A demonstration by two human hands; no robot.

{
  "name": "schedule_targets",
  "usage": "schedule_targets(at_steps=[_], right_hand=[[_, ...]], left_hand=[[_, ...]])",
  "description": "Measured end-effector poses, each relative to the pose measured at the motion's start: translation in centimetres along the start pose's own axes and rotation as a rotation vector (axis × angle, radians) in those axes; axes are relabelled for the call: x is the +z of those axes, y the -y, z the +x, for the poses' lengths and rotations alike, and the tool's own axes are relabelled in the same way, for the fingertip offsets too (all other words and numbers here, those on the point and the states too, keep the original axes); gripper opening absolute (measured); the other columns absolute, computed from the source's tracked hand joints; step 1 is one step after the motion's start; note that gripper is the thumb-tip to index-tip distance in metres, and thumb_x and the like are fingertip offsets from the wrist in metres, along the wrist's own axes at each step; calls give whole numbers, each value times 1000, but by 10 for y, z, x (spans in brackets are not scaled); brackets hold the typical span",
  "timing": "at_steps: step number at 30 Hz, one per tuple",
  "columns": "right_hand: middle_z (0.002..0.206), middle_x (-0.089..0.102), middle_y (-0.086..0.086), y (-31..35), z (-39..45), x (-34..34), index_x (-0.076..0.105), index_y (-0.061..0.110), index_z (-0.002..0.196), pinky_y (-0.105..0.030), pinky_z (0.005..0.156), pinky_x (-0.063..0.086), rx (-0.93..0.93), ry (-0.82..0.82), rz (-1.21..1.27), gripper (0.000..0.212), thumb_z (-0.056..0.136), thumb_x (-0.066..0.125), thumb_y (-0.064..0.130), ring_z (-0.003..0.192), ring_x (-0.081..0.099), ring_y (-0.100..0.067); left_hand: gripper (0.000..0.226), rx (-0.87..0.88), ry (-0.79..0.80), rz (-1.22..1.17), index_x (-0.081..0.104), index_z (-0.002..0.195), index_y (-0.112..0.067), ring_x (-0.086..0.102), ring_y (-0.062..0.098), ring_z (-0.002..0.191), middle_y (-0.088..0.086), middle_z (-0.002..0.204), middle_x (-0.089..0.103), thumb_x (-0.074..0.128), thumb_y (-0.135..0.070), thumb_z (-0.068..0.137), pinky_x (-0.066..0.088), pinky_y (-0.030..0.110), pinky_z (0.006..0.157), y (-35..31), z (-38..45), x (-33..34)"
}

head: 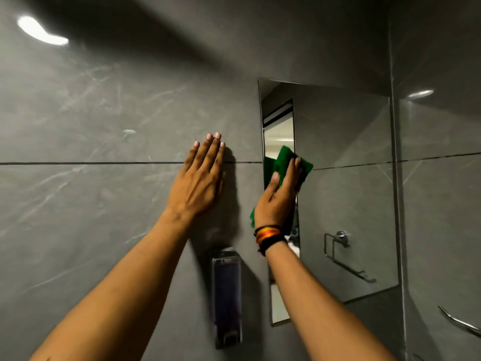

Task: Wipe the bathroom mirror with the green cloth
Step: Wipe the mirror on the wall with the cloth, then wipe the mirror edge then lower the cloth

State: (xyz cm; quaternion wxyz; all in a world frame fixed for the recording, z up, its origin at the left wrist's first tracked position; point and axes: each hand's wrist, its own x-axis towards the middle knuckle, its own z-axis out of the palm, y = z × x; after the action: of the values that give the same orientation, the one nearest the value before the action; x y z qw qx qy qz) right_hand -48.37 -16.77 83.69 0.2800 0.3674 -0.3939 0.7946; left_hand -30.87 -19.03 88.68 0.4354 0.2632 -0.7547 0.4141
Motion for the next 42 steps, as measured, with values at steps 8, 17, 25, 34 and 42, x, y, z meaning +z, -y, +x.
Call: schedule_targets(at_steps=[8,17,25,34,42], right_hand=[[165,27,-7,99,-13,47,33,12,155,-52,126,8,-182,168,-206,50,107,38,23,155,18,-29],[163,31,-8,193,-116,63,38,9,153,-56,124,15,-60,222,-163,48,106,40,19,154,23,-31],[163,31,-8,251,-163,64,36,9,154,-53,125,12,-51,249,-177,49,106,38,20,154,23,-30],[165,28,-6,221,-276,25,34,12,155,-50,125,10,-6,477,-278,51,106,31,26,155,21,-29],[167,22,-3,137,-483,-98,28,13,157,-48,127,6,330,804,-384,49,108,32,21,157,13,-25]], left_hand=[[64,-128,-37,138,12,164,0,3,30,161,18,173,6,27,-28,108,5,47,132,67,-55,-75],[65,-210,32,215,11,164,-1,0,29,161,18,173,4,30,-29,109,4,46,132,140,-145,-157],[66,-210,111,201,6,164,-1,-3,30,161,17,173,0,27,-31,109,2,46,132,162,-197,-187],[65,-313,311,144,6,164,0,1,31,161,18,173,3,21,-31,109,2,45,131,110,-311,-156],[66,-375,667,-24,6,164,0,-2,29,161,18,173,0,27,-31,109,-1,44,131,18,-517,-111]])
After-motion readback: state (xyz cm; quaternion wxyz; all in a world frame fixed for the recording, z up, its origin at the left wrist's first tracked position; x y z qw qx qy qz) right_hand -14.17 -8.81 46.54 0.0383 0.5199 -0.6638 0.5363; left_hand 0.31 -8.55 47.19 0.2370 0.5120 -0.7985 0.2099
